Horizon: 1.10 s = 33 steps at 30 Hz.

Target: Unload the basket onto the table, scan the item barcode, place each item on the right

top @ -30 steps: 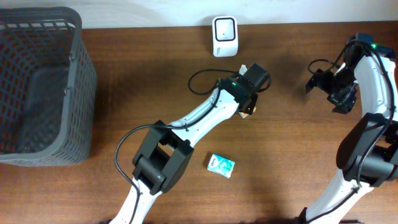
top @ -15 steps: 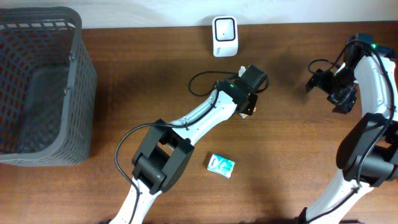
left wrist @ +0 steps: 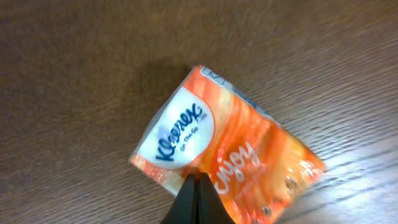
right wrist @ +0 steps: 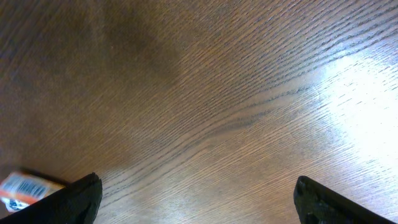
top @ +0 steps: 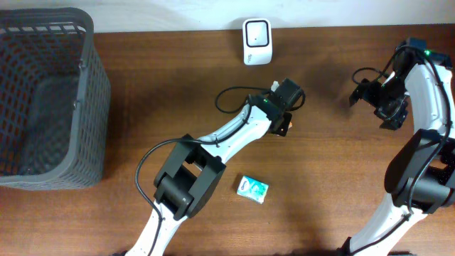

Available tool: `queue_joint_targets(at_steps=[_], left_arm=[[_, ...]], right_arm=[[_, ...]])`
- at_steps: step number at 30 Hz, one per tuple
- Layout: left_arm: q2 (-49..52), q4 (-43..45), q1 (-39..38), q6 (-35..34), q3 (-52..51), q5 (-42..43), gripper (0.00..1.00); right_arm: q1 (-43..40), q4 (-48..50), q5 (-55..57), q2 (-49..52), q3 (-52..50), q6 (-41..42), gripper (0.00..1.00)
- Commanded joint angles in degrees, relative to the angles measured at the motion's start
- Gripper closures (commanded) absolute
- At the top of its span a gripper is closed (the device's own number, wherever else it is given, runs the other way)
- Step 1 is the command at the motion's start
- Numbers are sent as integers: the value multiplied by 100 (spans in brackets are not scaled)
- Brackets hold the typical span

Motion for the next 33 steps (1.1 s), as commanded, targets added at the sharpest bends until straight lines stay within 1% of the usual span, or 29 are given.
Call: queue_joint_targets(at_steps=[1,8,14,24,33], left_arm=[[162,-57,20,0,-151,61,100],[164,-98,20,2,-155,42,100],[164,-319,20,2,-168,42,100],[166,-254,20,2,-247,20,100],[173,-76,55,7,-245,-308,100]], right_arm=[[11,-20,-46,-85,50,33,2],[11,-20,-46,-85,50,33,2],[11,-20,-46,-85,50,33,2],[11,-20,-46,-85,50,33,1],[11,-17,-46,-85,50,33,2]])
